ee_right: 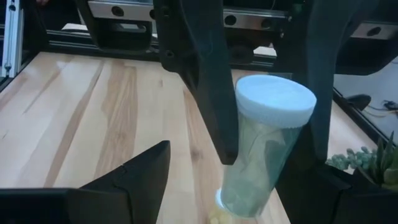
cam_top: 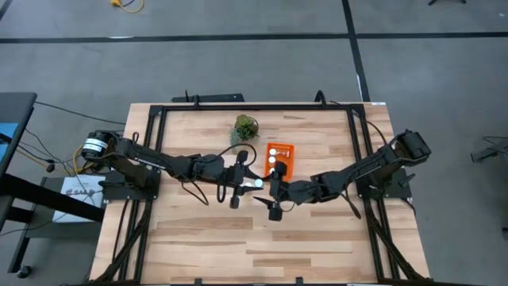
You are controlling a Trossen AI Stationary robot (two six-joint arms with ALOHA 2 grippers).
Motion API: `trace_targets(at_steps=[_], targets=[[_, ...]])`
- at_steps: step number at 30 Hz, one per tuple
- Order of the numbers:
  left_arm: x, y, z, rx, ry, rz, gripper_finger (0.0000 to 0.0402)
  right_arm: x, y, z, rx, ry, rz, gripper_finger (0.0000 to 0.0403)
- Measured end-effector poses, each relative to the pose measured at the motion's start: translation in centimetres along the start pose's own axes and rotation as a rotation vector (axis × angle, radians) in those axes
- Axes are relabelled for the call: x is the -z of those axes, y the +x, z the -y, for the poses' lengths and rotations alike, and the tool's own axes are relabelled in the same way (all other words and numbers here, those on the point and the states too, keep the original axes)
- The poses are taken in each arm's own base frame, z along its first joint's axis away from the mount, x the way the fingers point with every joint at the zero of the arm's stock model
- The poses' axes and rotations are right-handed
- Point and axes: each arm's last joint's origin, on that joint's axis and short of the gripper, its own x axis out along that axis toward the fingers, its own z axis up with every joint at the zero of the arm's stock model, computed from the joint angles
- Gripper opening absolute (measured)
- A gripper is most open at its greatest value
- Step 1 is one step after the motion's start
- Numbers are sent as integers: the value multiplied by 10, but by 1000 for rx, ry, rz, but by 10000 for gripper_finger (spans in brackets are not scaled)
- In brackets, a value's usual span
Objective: Pick and place pill bottles into a basket
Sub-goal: Put the blue pill bottle into the basket
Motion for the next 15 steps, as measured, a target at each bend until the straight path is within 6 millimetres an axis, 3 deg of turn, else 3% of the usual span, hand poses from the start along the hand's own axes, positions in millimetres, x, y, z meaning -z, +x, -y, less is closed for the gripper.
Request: trace_targets(at_steps=[9, 15], targets=[[0, 0, 0, 0, 0, -3, 114, -1, -2, 2, 5, 12, -9, 257], [0, 0, 0, 2, 0, -5, 114, -1, -2, 2, 7, 11, -11, 205]])
